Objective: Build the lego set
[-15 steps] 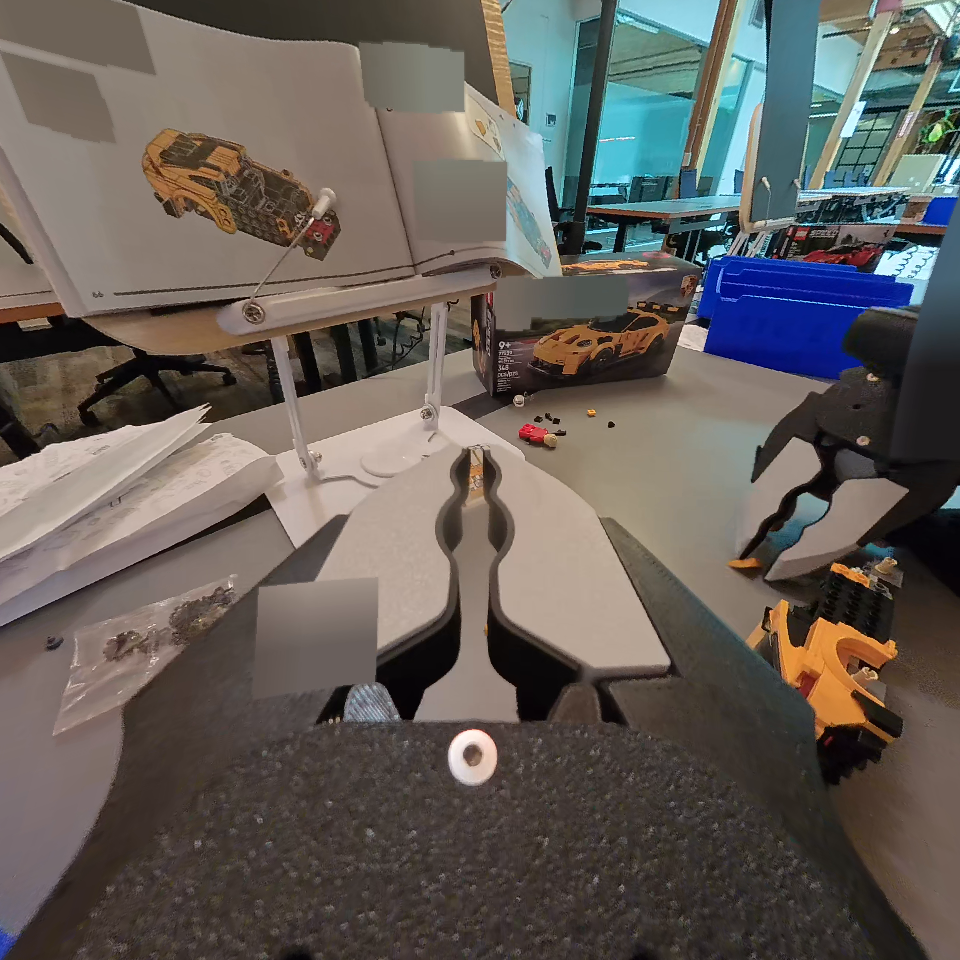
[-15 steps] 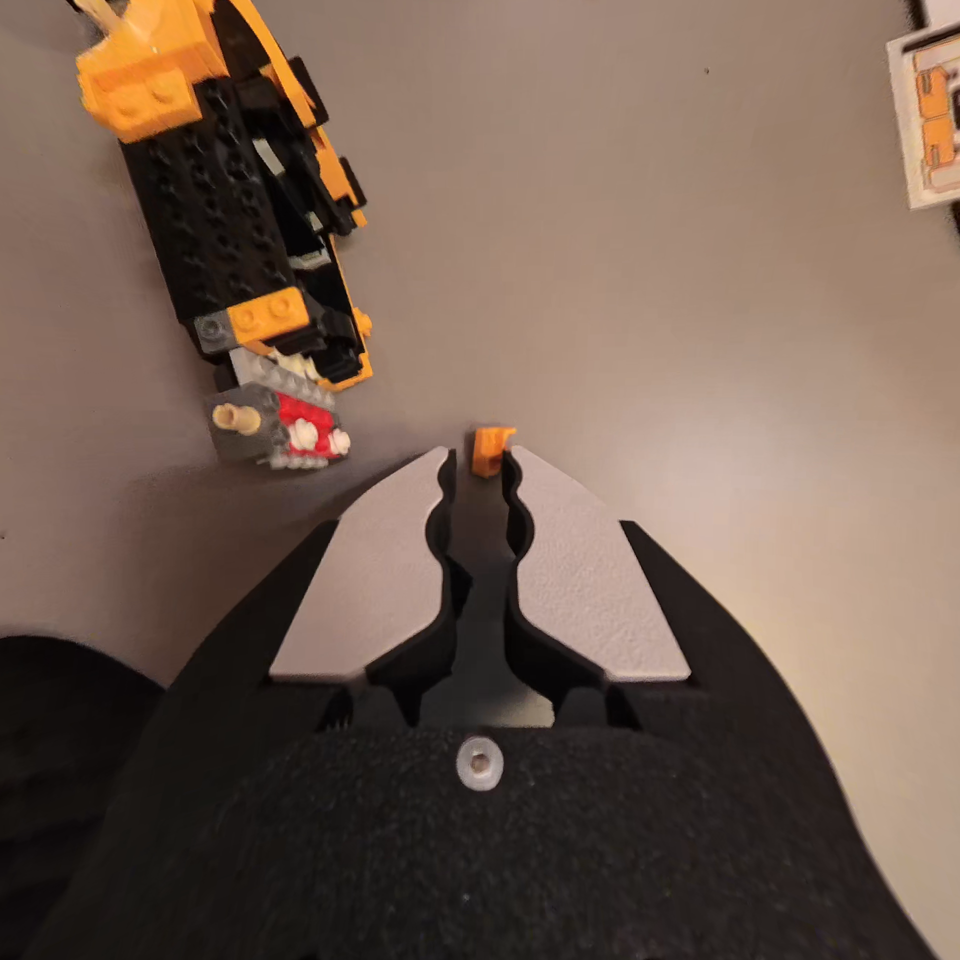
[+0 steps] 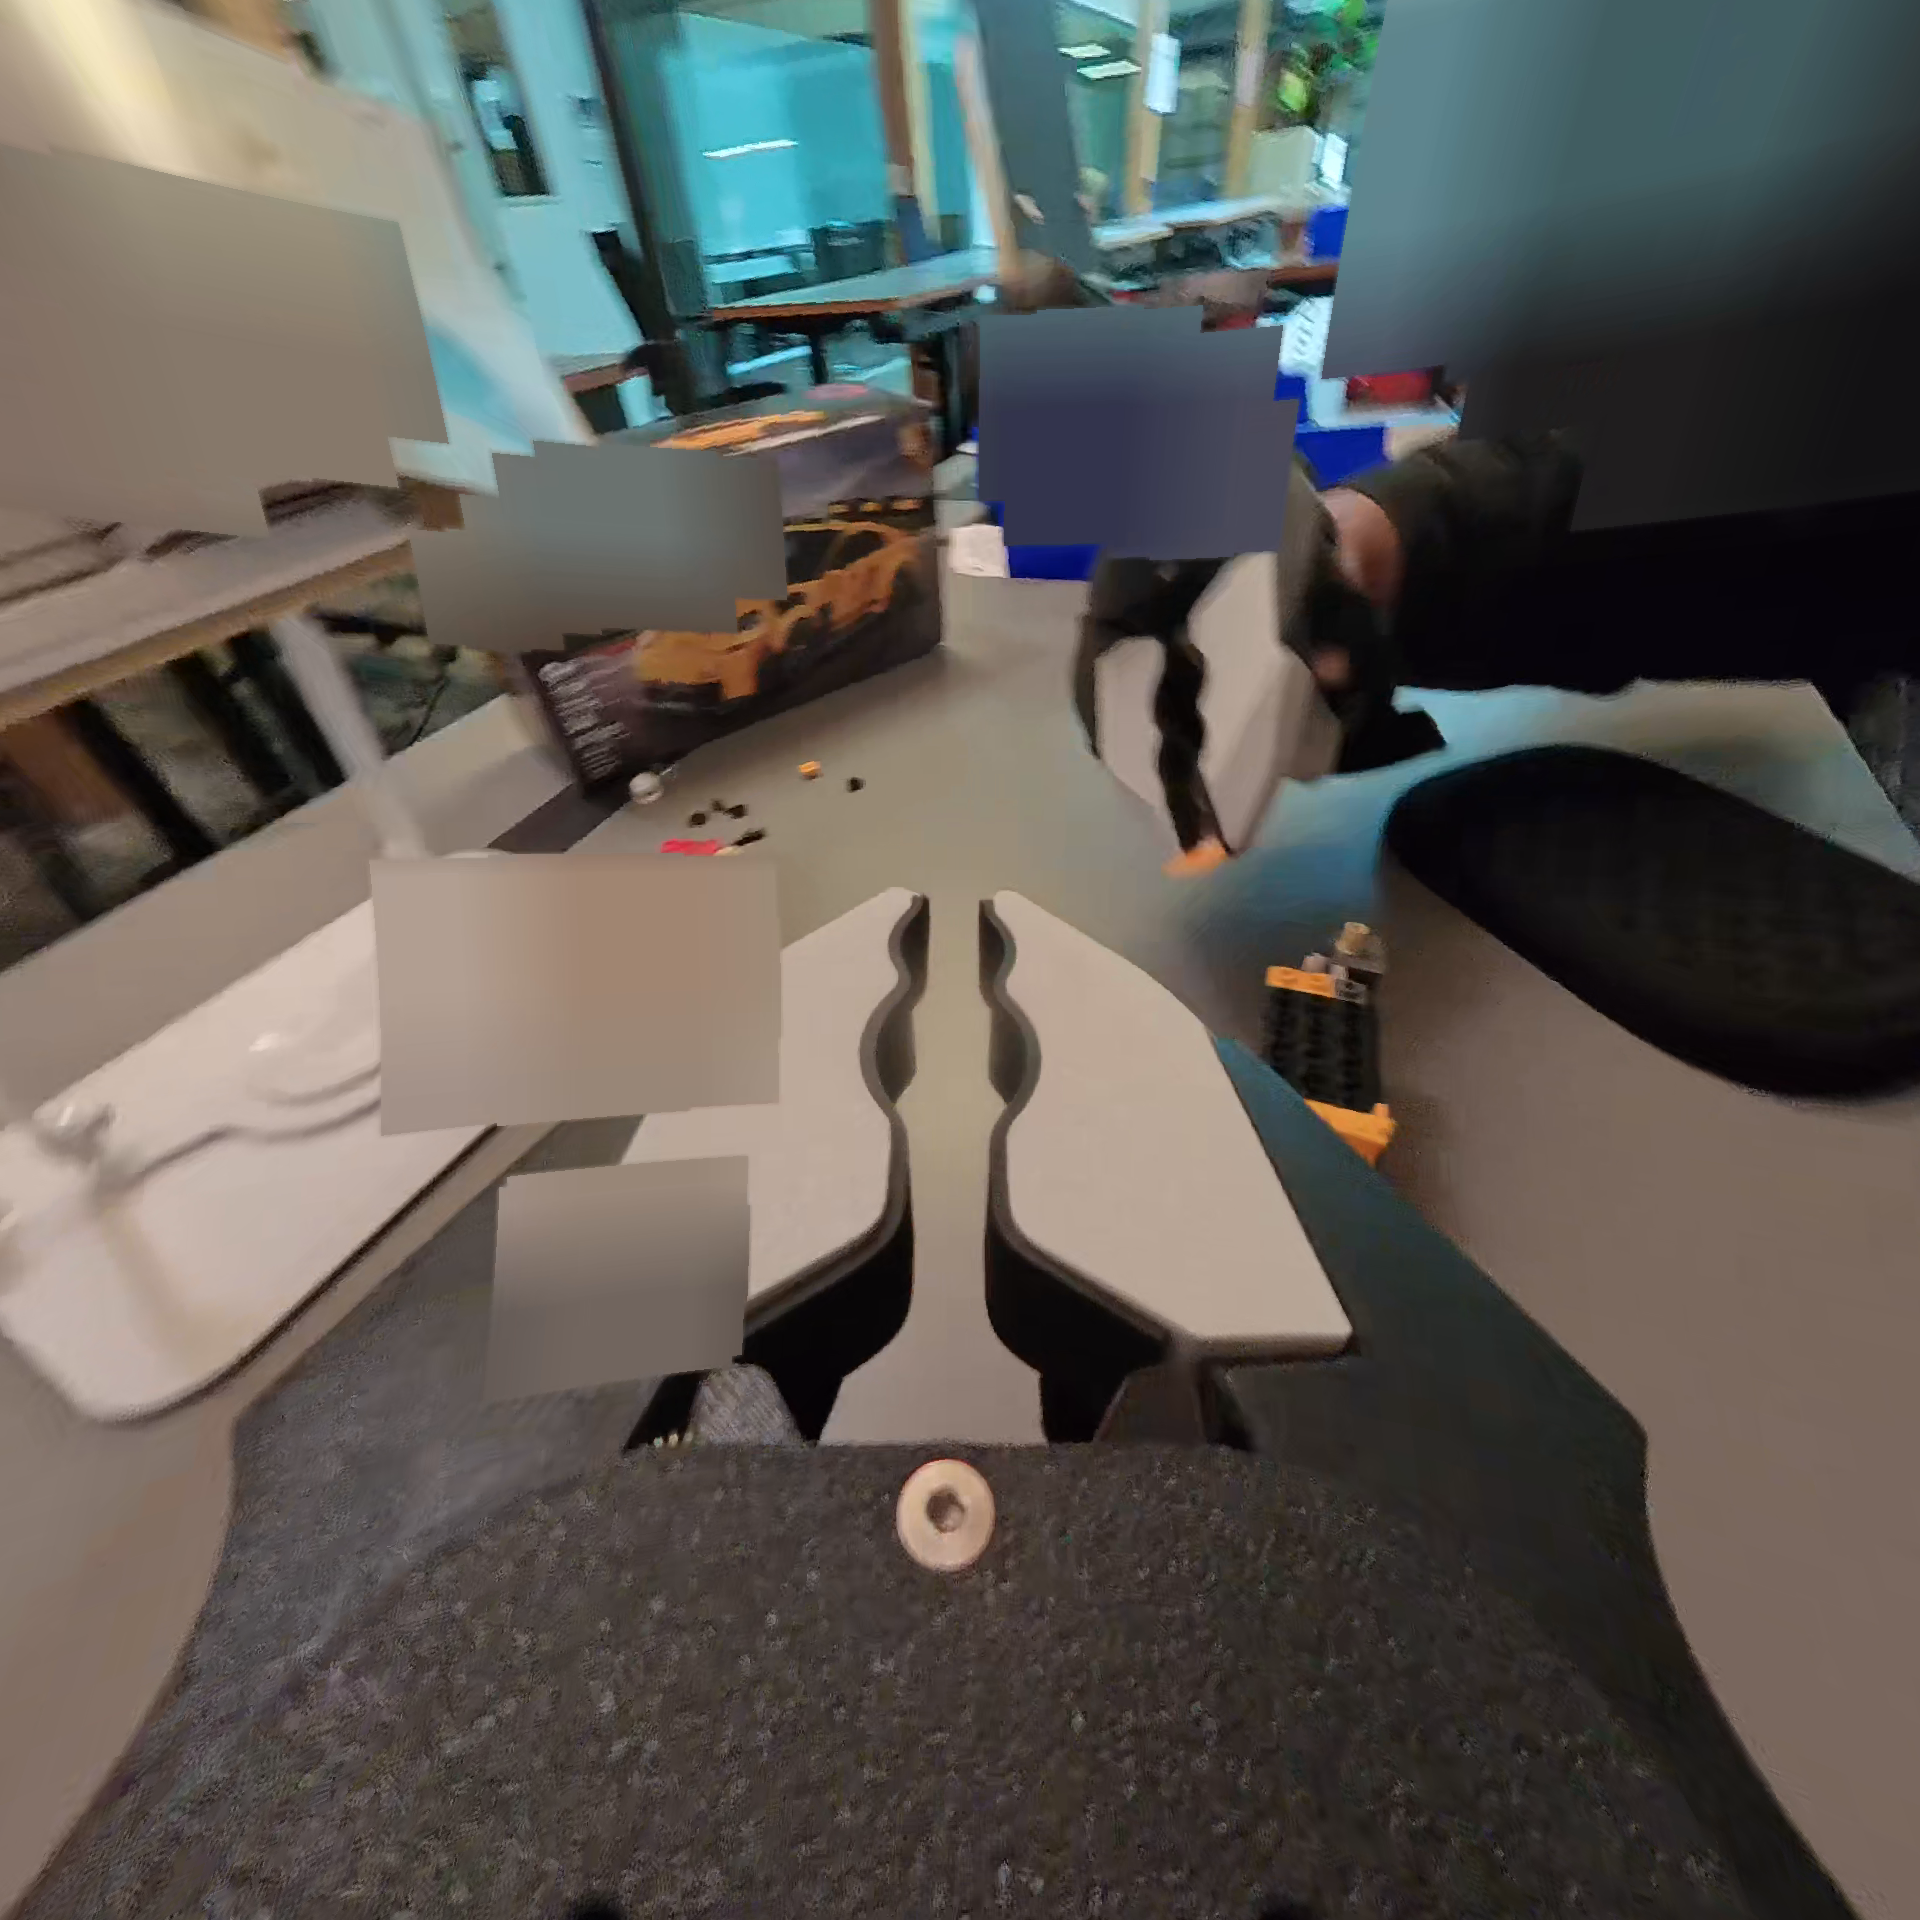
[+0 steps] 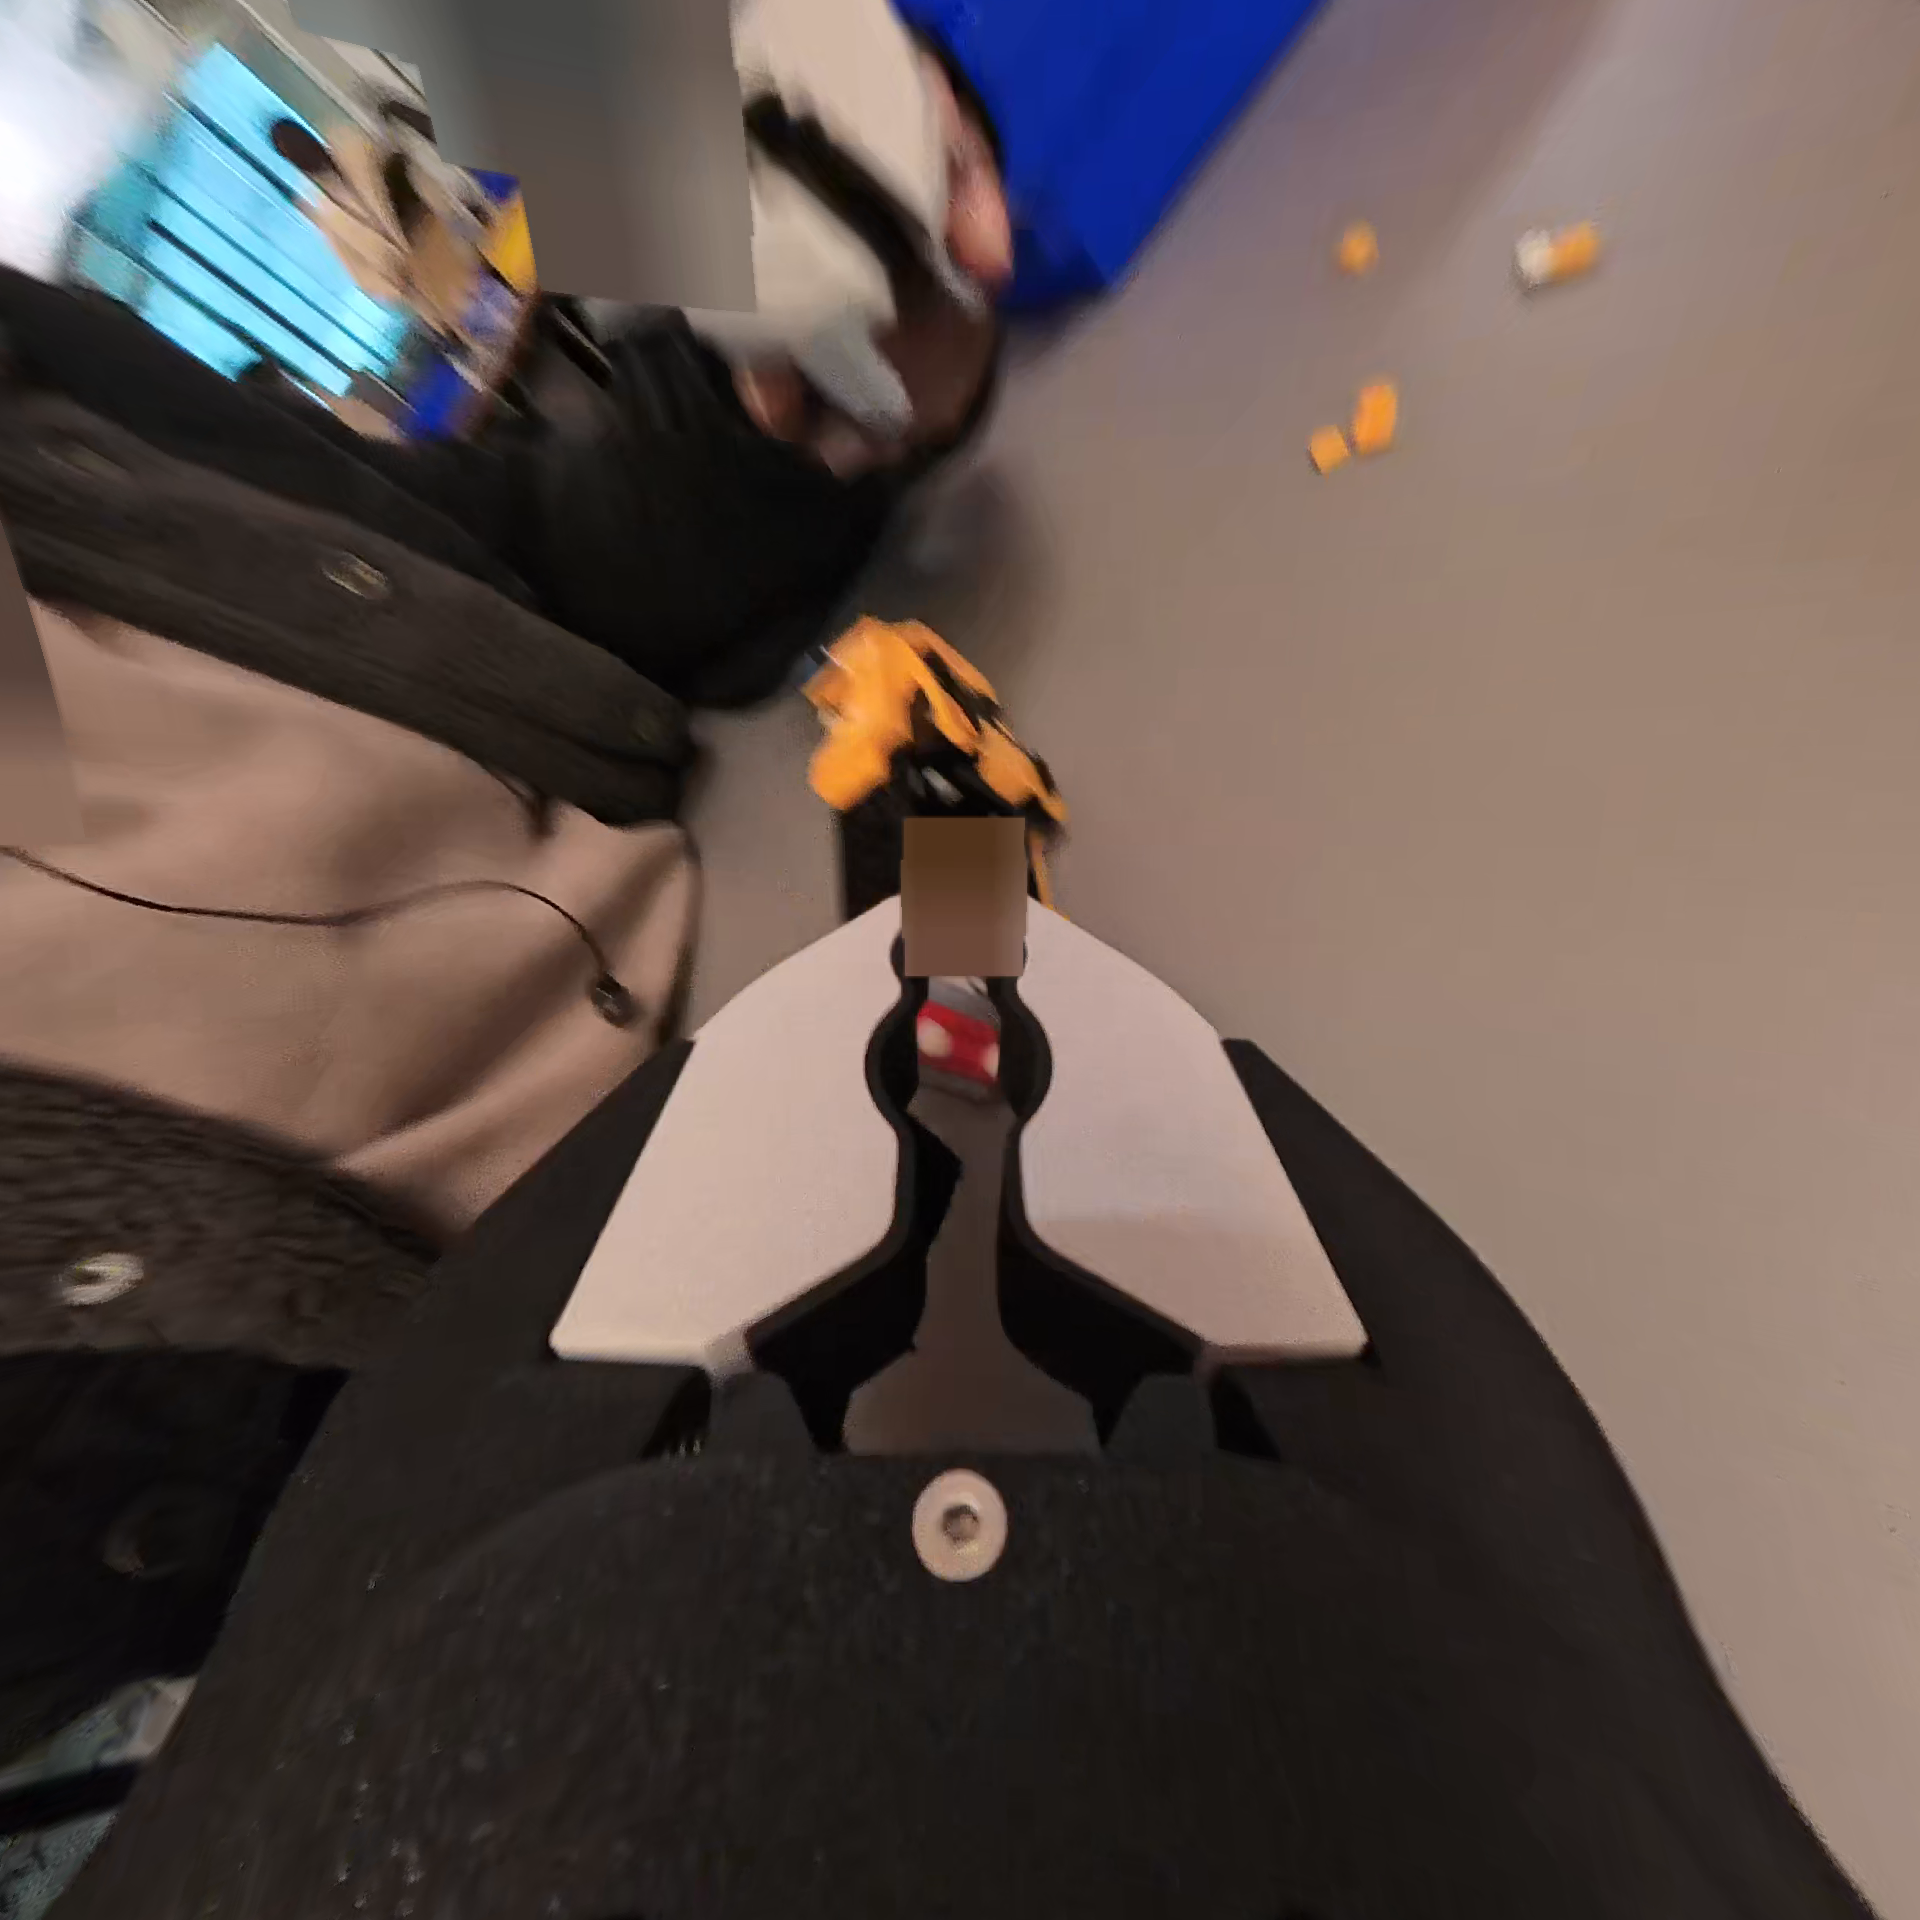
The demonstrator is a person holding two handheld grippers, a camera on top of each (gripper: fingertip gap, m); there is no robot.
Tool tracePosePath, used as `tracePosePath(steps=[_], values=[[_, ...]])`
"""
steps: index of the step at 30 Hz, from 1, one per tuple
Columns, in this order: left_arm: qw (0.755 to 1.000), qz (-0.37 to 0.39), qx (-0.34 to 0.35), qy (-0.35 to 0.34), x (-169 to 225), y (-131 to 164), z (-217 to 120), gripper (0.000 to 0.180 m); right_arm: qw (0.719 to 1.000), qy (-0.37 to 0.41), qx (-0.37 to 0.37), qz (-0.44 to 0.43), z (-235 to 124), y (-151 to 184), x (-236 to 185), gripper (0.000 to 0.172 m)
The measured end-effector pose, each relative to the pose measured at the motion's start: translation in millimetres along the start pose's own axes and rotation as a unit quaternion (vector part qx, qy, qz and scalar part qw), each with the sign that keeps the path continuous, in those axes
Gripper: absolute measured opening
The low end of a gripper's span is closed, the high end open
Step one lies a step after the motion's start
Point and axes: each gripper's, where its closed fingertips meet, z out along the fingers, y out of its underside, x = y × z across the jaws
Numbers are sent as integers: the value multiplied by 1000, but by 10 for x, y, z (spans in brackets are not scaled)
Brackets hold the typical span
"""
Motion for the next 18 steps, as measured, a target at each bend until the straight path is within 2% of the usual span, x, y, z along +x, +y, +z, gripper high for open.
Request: tracePosePath(steps=[3, 7, 9, 11, 12, 16, 18], values=[[995, 73, -7, 65, 327, -106, 155, 20, 996, -70, 60, -10, -40, -301, -280, 10], [983, 143, -10, 117, 620, -191, 284, 28, 988, -135, 68, -27, 78, -423, -526, 10], [979, 156, -1, 134, 701, -242, 290, 27, 984, -164, 64, -29, 129, -435, -619, 10], [975, 170, -2, 146, 750, -245, 271, 14, 981, -183, 63, -26, 160, -447, -678, 10], [974, 171, -4, 150, 763, -243, 258, 13, 980, -188, 61, -28, 169, -440, -691, 10], [982, 106, -32, 150, 692, -197, 263, 8, 982, -169, 81, -18, 165, -470, -611, 10], [982, 16, -74, 173, 646, -86, 280, 4, 987, -118, 102, -30, 145, -509, -476, 11]])
